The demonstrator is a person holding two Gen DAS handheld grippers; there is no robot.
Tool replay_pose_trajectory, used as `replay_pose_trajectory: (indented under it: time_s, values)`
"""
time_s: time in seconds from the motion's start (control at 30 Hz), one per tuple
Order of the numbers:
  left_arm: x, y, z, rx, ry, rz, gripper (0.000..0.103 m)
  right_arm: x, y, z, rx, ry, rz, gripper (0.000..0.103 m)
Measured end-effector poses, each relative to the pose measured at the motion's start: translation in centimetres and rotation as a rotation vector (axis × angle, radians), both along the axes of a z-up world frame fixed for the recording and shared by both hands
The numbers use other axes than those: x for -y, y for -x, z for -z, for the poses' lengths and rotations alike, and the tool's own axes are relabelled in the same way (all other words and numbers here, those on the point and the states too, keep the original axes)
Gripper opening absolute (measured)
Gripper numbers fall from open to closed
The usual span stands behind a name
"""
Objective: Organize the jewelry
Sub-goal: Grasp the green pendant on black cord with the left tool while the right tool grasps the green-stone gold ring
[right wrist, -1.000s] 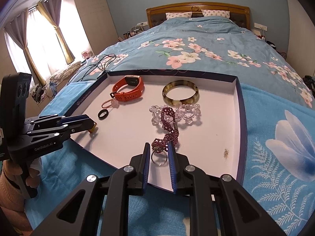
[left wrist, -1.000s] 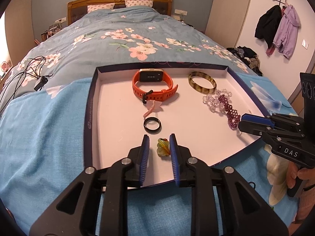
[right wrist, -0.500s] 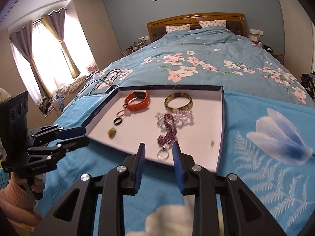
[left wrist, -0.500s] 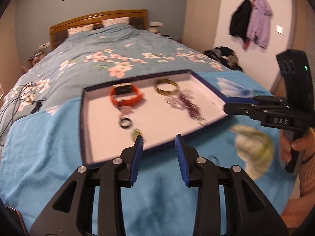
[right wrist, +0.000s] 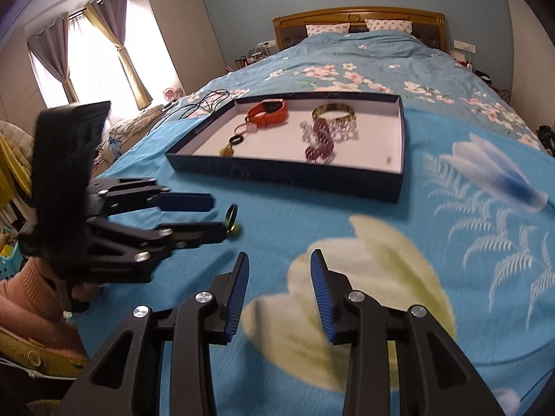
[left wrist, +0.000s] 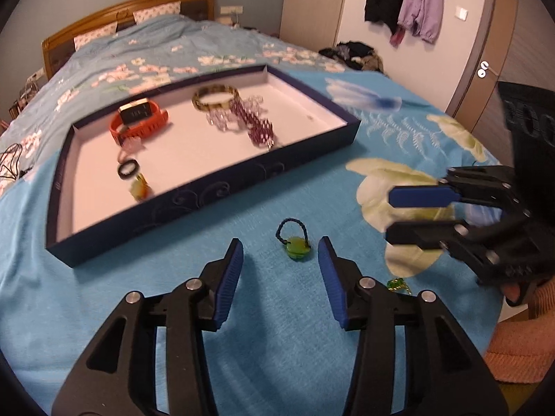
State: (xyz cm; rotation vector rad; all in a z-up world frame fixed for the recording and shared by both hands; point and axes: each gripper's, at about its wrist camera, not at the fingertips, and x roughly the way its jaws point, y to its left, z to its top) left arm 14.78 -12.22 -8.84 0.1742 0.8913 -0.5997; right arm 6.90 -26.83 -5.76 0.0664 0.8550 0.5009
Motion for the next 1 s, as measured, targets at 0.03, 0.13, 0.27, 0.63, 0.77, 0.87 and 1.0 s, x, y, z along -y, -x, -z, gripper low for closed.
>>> replay_pose_trajectory:
  time_s: [0.03, 0.13, 0.27, 0.63, 0.77, 0.87, 1.0]
  values:
    - [0.2, -0.1, 0.2, -0.005, 0.000, -0.001, 0.044, 0.0, 0.3, 0.1, -0.001, -0.002, -0.003, 0.034]
    - [0.5, -0.4, 0.3, -0.005, 0.001, 0.000, 0.043, -0.2, 1.0, 0.2, -0.004, -0.012, -0.021, 0.035]
    - [0.8, -0.8, 0.5, -0.012, -0.003, -0.008, 0.041, -0.8, 2.0, 0.3, -0.006, -0.016, -0.056, 0.035]
    - [0.3, -0.5, 0.3, -0.013, 0.010, -0.038, 0.016, -3.3, 3.7, 0.9, 0.008, 0.055, -0.124, 0.034]
    - [-0.5, -0.2, 0.1, -0.009, 0.025, -0.053, 0.016, -3.5, 3.8, 0.9, 0.017, 0.076, -0.118, 0.027]
    - [-1.1, -0.1, -0.2, -0.003, 0.036, -0.071, 0.016, -3.8, 3.8, 1.0, 0.033, 0.117, -0.115, 0.018]
    - [-2.0, 0.1, -0.6, 0.010, 0.049, -0.096, 0.016, -3.8, 3.8, 1.0, 0.037, 0.121, -0.122, 0.008]
